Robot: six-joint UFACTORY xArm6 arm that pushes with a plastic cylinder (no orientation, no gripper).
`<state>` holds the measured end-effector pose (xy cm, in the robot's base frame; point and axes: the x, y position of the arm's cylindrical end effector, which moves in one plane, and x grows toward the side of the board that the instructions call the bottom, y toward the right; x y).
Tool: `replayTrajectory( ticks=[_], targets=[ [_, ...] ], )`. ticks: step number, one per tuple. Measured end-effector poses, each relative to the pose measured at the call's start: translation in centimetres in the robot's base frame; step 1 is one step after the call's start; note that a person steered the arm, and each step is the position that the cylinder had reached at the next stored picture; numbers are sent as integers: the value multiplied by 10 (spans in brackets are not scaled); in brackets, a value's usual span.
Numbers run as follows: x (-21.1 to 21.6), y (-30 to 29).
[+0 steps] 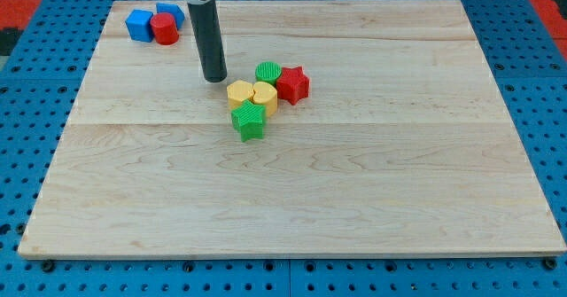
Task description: Slide the green star to the right
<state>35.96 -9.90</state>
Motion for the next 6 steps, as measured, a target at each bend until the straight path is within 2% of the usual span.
replayTrajectory(
  ticks=[1, 2, 3, 4, 5, 6],
  targets=[
    [-5, -15],
    [23, -43],
    [77, -40],
    [86, 22],
    [86, 60],
    [86, 63]
  ],
)
